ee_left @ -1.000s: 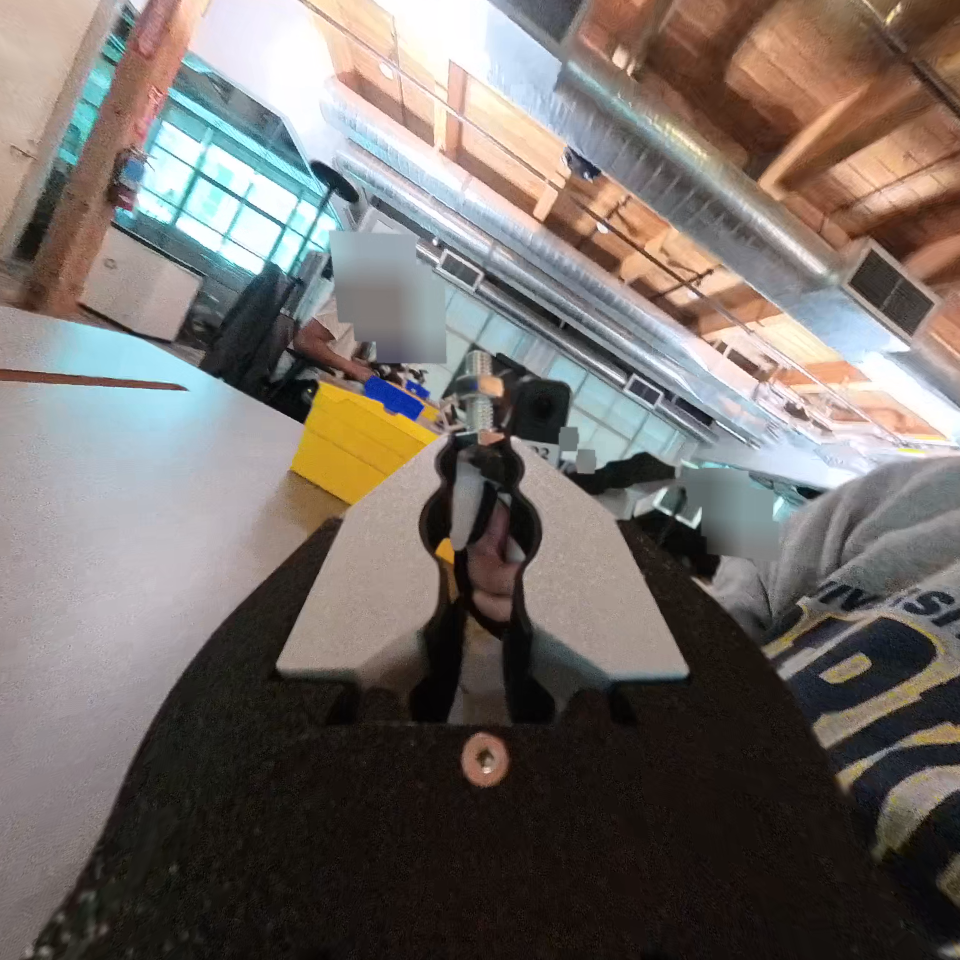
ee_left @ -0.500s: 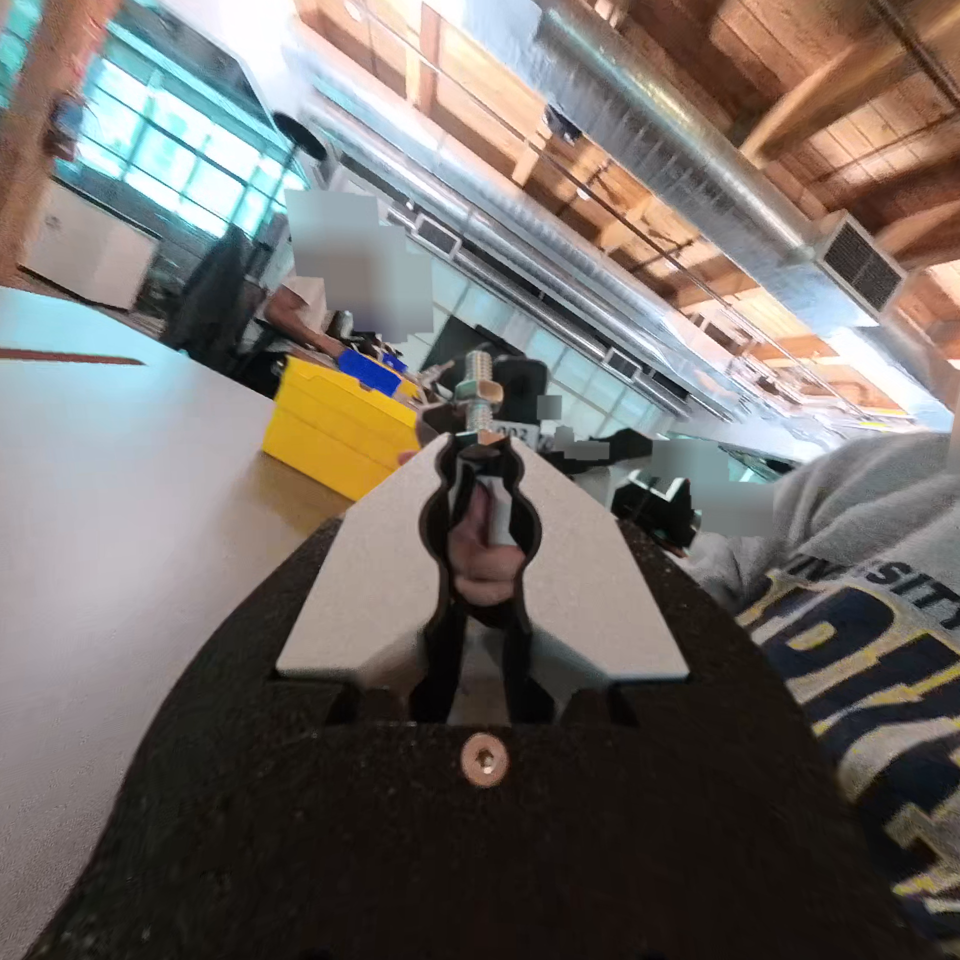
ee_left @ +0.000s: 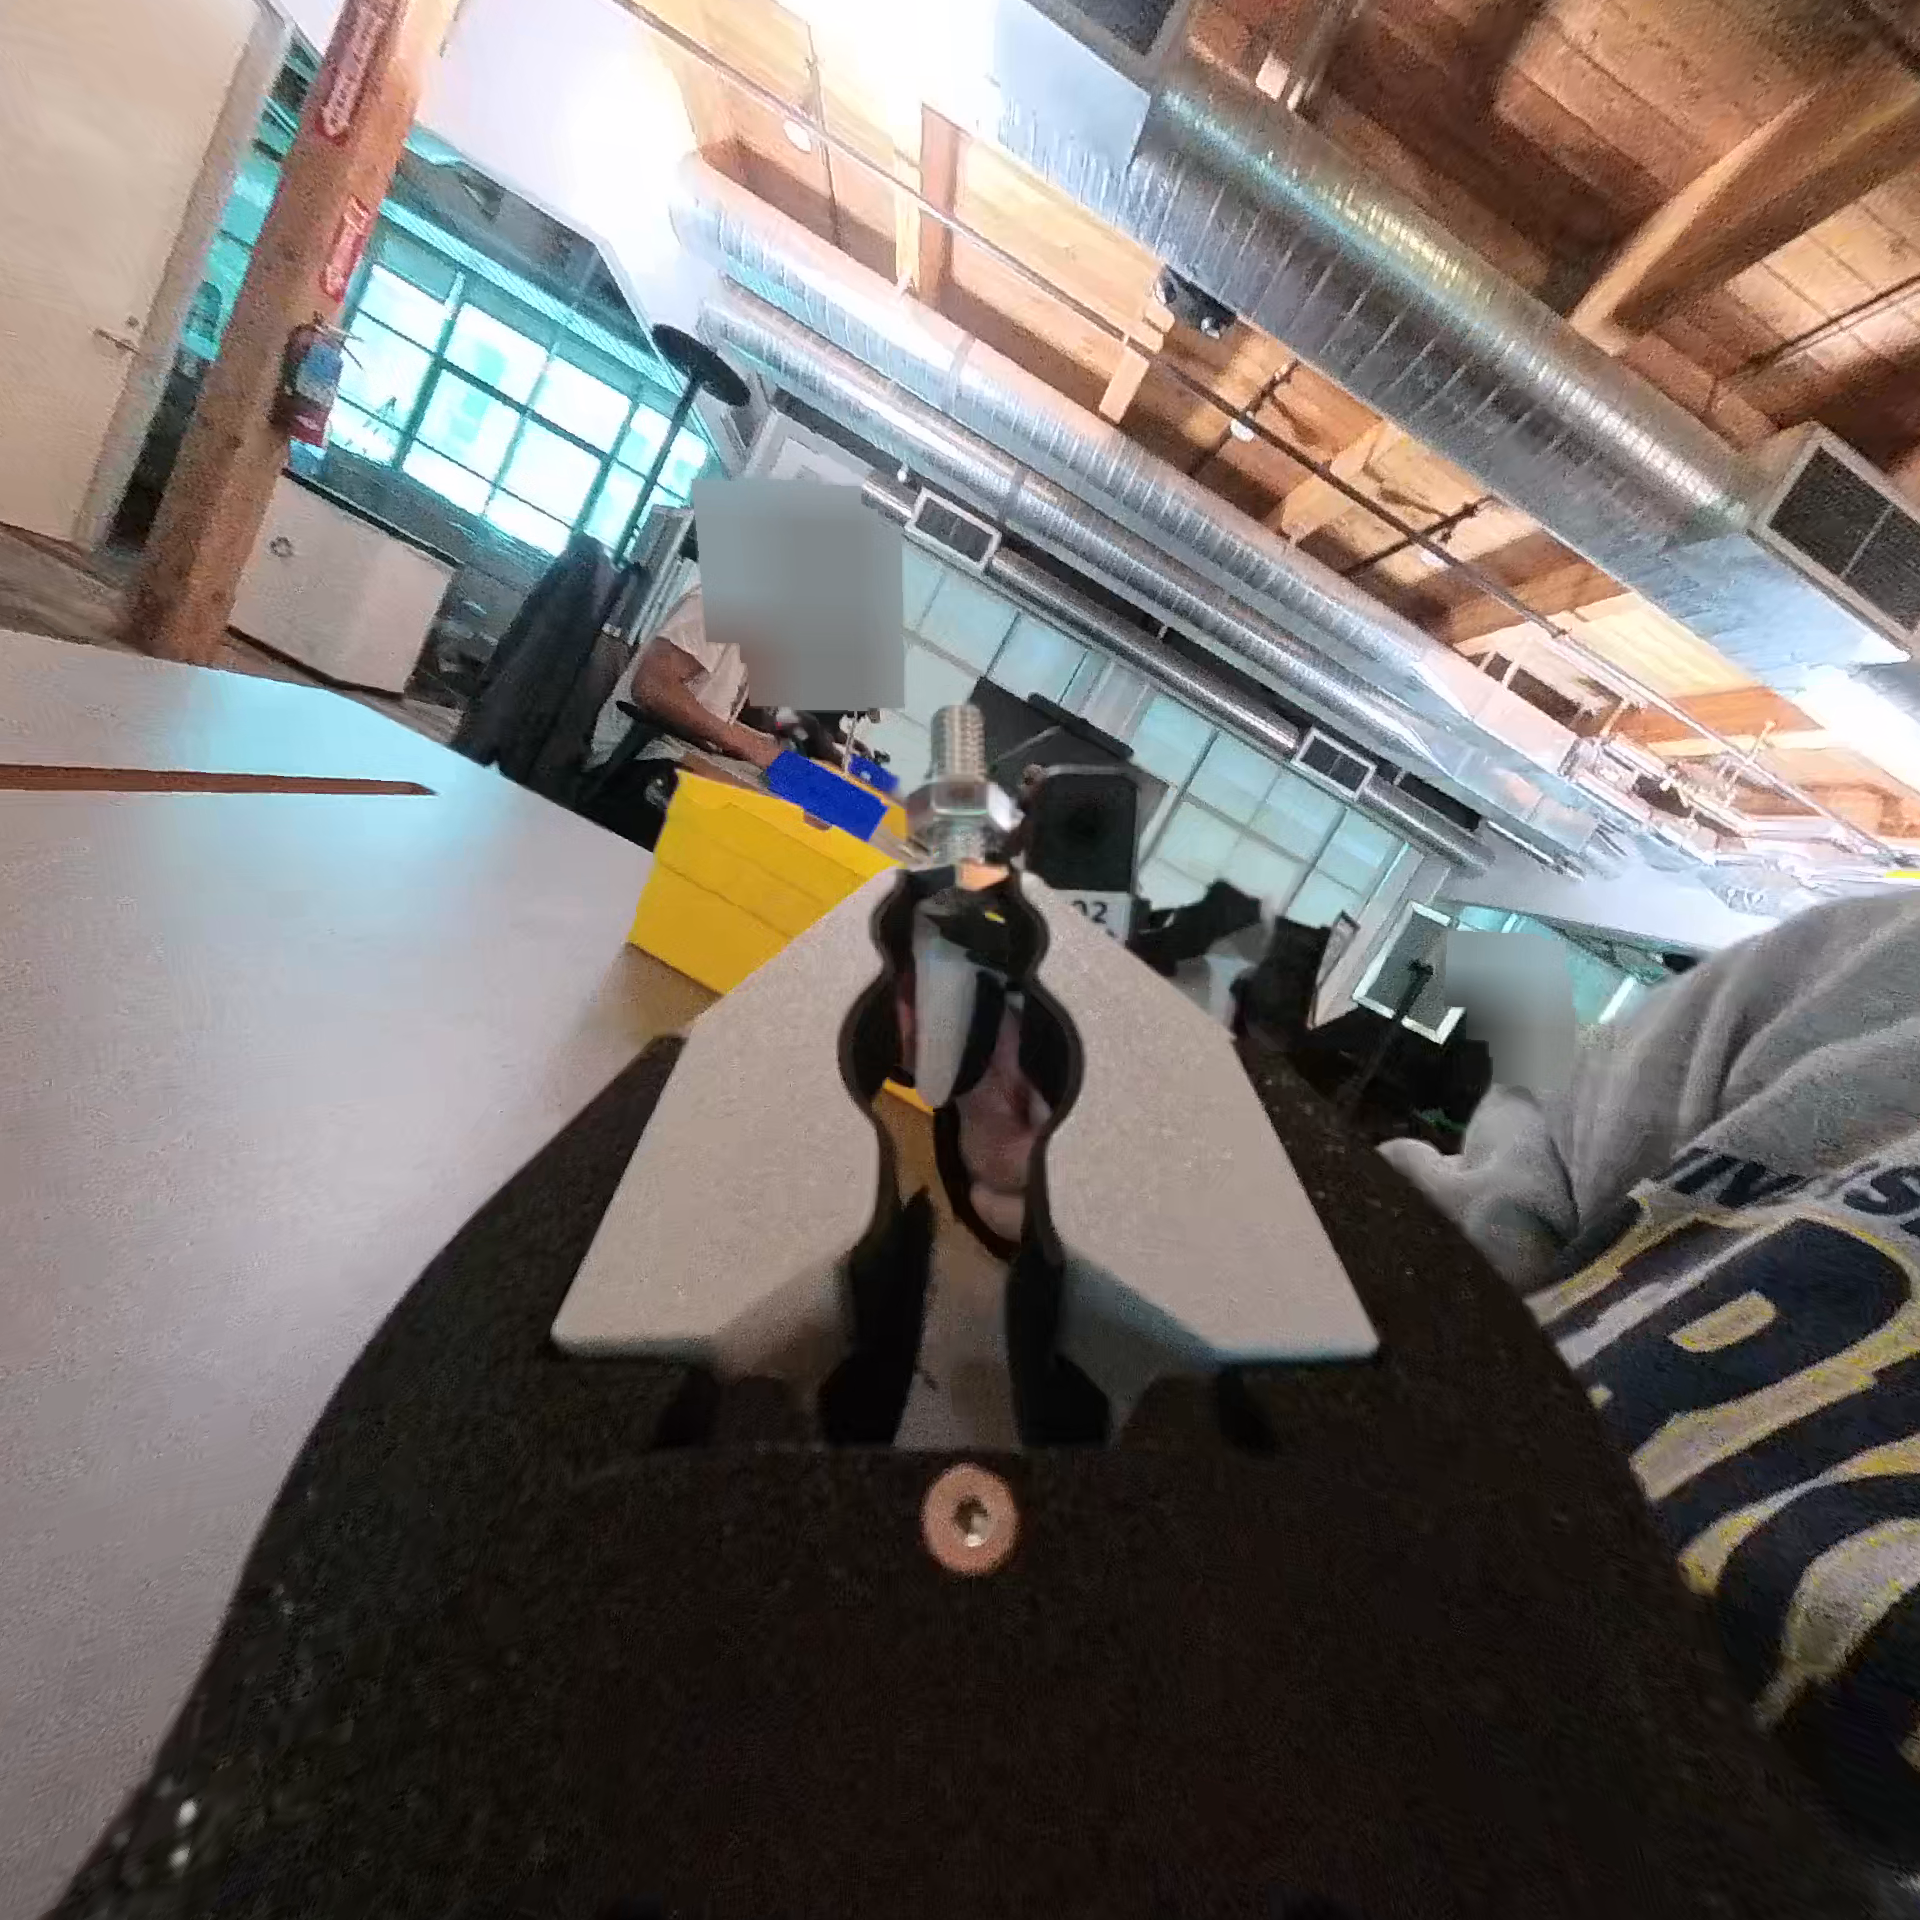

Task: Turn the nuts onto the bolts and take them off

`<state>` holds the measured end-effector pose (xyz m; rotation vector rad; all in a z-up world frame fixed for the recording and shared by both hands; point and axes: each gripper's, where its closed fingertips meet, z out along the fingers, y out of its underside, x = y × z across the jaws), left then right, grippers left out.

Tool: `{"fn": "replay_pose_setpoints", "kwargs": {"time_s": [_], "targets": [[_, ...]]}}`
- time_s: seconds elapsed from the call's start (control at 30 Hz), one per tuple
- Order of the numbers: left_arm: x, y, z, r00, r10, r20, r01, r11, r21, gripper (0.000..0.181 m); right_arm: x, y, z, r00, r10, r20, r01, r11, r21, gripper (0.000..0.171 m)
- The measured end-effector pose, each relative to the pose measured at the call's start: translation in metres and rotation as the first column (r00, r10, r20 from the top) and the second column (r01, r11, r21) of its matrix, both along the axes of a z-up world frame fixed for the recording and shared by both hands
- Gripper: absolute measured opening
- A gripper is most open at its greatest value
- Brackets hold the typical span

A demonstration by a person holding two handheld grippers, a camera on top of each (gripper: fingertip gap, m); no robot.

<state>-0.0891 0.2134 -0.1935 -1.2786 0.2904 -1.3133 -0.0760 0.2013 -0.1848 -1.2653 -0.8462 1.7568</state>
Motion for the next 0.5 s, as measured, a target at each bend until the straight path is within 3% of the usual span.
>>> {"fn": "replay_pose_setpoints", "kwargs": {"time_s": [0.17,0.27,0.3,0.43,0.47,0.5], "targets": [[0.033,-0.016,-0.007,0.982,-0.155,-0.108,0.158,0.987,0.019,0.015,0.012,0.017,0.005,0.997,-0.044,-0.066,0.038,0.995,-0.089,0.031],[0.042,-0.019,-0.009,0.973,-0.184,-0.142,0.189,0.982,0.027,0.015,0.012,0.012,0.006,0.998,-0.012,-0.061,0.008,0.998,-0.062,0.022],[0.042,-0.017,-0.010,0.973,-0.183,-0.143,0.188,0.982,0.022,0.015,0.012,0.009,0.008,0.998,0.007,-0.068,-0.010,0.999,-0.046,0.009],[0.036,-0.014,-0.009,0.980,-0.148,-0.130,0.155,0.987,0.043,0.015,0.013,0.009,0.010,1.000,-0.020,0.001,0.020,1.000,0.022,0.007],[0.034,-0.009,-0.007,0.985,-0.115,-0.128,0.122,0.992,0.044,0.029,0.016,0.009,0.014,0.999,-0.047,0.027,0.045,0.997,0.069,0.007],[0.029,-0.001,-0.008,0.989,-0.062,-0.136,0.066,0.998,0.022,0.057,0.022,0.008,0.021,0.994,-0.090,0.055,0.082,0.989,0.125,0.007]]}}
